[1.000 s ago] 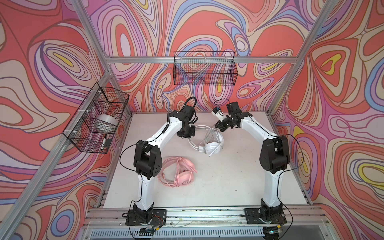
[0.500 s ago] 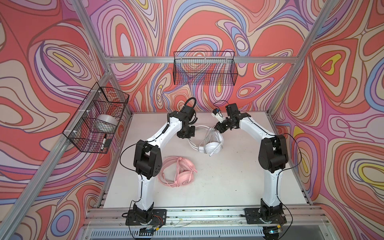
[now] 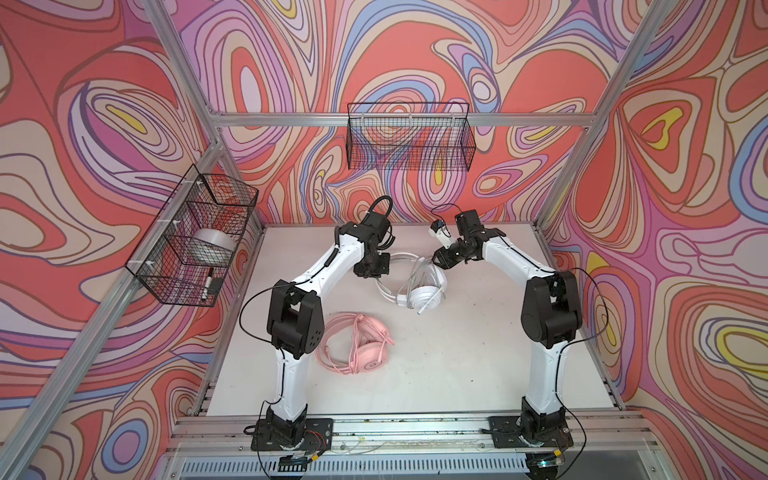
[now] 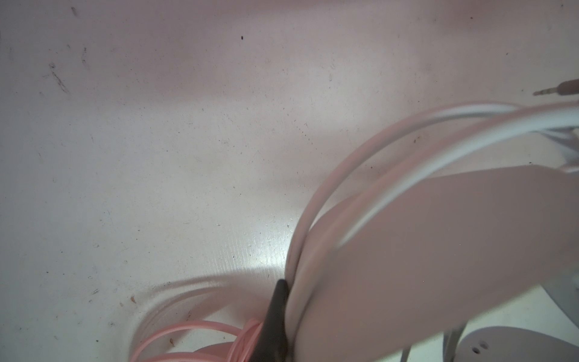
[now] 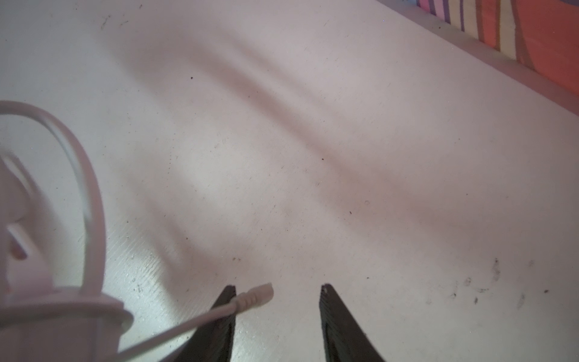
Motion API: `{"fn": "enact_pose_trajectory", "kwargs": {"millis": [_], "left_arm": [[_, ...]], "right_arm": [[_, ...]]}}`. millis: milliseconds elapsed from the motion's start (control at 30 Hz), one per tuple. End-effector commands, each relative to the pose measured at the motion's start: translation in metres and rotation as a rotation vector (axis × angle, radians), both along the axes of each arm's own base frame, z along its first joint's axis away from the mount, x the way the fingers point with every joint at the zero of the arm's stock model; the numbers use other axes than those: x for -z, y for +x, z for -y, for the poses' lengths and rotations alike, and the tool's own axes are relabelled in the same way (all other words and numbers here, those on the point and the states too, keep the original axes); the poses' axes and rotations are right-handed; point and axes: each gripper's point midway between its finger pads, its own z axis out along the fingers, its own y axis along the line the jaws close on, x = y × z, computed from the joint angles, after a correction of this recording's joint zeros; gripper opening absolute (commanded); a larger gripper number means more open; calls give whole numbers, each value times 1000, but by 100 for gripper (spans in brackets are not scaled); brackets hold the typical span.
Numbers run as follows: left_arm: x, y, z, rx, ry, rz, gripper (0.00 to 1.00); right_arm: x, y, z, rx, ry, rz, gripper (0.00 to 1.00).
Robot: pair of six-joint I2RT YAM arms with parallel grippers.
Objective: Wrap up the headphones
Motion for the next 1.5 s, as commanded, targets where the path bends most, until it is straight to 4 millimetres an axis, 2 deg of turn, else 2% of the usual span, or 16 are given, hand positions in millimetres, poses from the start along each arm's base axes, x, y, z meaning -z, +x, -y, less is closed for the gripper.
{"fn": "enact_pose_trajectory", "kwargs": {"millis": [0,233,267,300,700,733,900,1033,1133,1267,1467], "left_arm": [[-29,-6,3,-4,-51,35,0],[-30,-5,3,-14,-54,37,0],[-30,-4,3,-16,-57,37,0],[-30,-4,3,-17,-59,38,0],[-31,0,-1,-57,-75,40,0],[-31,1,-2,-64,-76,40,0],[-34,7,-5,-101,-84,60,0],[-35,13,-8,-153,-110,85,0],[-35,17,-8,-184,-120,96,0],[-33,24,-9,-219,-116,109,0],[-23,35,-9,-263,-110,124,0]], "right_arm": [[-22,-5,6,11,1,52,57],[-31,-13,19,35,-14,72,85],[-32,-14,21,40,-17,73,96],[-32,-15,23,42,-20,71,98],[-52,-27,51,121,-34,116,98],[-66,-30,53,132,-28,150,98],[-101,-31,64,200,-9,329,98],[-135,-33,82,310,4,500,99],[-153,-37,100,452,28,538,99],[-163,-52,99,497,136,538,98],[-161,-81,93,520,296,538,98]]}}
